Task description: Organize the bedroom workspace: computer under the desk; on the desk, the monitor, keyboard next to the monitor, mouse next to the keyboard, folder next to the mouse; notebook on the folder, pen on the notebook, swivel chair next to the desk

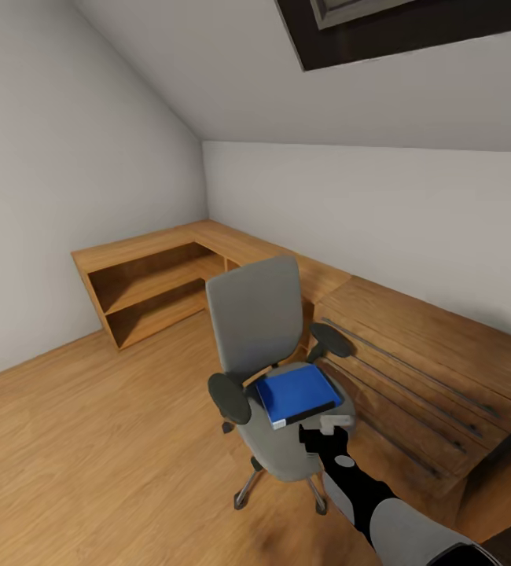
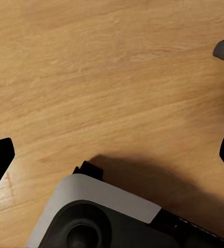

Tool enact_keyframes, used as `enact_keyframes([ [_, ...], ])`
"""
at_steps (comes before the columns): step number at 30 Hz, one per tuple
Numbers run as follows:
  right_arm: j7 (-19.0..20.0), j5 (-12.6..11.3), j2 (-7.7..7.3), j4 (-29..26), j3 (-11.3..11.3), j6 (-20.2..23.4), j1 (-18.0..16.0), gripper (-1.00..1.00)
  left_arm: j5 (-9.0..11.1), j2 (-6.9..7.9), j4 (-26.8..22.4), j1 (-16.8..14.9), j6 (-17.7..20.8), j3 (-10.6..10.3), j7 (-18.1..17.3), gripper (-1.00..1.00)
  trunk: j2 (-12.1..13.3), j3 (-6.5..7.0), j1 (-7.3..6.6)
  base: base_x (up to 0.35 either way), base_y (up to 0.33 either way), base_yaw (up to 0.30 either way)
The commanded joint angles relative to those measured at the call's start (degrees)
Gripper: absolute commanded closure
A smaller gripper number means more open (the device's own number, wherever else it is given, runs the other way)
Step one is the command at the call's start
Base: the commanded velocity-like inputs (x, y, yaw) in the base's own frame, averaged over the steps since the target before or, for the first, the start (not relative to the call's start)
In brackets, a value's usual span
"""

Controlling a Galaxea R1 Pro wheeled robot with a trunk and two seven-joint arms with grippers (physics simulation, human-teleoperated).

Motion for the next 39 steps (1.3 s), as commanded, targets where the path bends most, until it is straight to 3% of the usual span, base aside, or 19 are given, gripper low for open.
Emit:
enact_keyframes([
  [1, -0.26, -0.56, -0.01, 0.06, 0.52, -0.31, -0.05, -1.00, 0.59, 0.03, 0.07, -0.04, -0.18, -0.39, -0.27, -1.00, -0.03, -0.05, 0.03, 0.329, 0.000, 0.000],
  [12, -0.08, -0.44, -0.29, 0.11, 0.54, -2.20, -0.06, -1.00, 0.62, 0.02, 0.09, -0.04, -0.15, -0.39, -0.27, -1.00, -0.03, -0.05, 0.03, 0.323, 0.000, 0.000],
  [23, 0.19, -0.63, -0.34, -0.31, 0.31, -1.26, -0.06, -1.00, 0.64, 0.02, 0.07, -0.04, -0.20, -0.39, -0.27, -1.00, -0.03, -0.05, 0.03, 0.135, 0.000, 0.000],
  [26, 0.21, -0.68, -0.37, -2.17, 0.27, 0.97, -0.06, -1.00, 0.64, 0.02, 0.09, -0.04, -0.22, -0.39, -0.27, -1.00, -0.03, -0.05, 0.03, 0.097, 0.000, 0.000],
  [31, 0.23, -0.89, -0.50, -8.82, 0.18, 8.88, 0.01, -1.00, 0.64, 0.02, 0.09, -0.04, -0.18, -0.39, -0.27, -1.00, -0.03, -0.05, 0.03, 0.094, 0.000, 0.000],
  [39, 0.20, -1.00, -0.54, -11.05, 0.11, 11.77, 0.03, -1.00, 0.64, 0.04, 0.07, -0.04, -0.21, -0.39, -0.27, -1.00, -0.03, -0.05, 0.03, 0.157, 0.000, 0.000],
])
